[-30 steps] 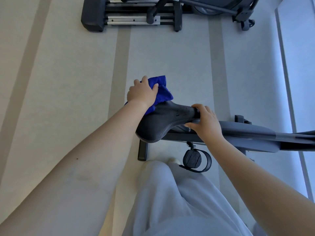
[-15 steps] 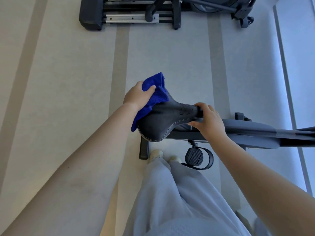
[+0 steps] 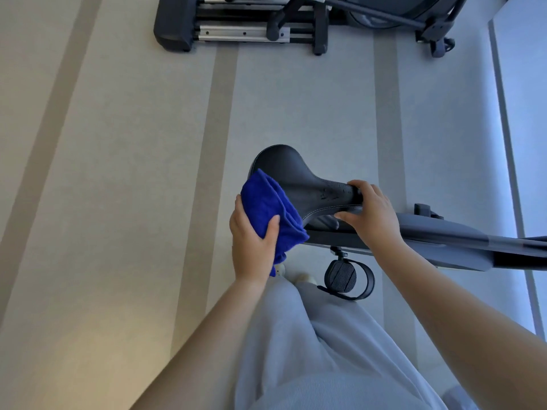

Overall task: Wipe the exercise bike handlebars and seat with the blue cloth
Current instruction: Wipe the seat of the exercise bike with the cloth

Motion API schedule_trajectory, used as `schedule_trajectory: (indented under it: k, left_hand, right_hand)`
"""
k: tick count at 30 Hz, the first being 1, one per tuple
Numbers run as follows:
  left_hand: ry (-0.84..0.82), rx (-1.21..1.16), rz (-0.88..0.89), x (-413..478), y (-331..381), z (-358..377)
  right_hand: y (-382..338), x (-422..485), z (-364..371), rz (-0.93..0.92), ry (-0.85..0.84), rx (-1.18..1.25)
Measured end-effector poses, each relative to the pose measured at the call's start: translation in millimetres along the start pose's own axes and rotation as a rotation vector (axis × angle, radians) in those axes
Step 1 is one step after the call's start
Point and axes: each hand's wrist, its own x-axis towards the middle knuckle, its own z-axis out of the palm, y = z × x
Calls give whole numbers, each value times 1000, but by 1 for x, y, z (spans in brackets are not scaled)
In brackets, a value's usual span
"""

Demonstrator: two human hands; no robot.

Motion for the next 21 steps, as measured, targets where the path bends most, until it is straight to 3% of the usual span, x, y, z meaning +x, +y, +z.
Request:
schedule_trajectory:
  k: [5, 15, 21]
  left_hand:
    - [83, 124, 134, -22, -10, 26]
    - [55, 487, 305, -6, -8, 22]
    - [-43, 918, 477, 12, 18, 24]
  right_hand:
    - [3, -1, 2, -23, 19, 2]
    - [7, -1, 4, -43, 45, 28]
    - [8, -1, 5, -40, 56, 52]
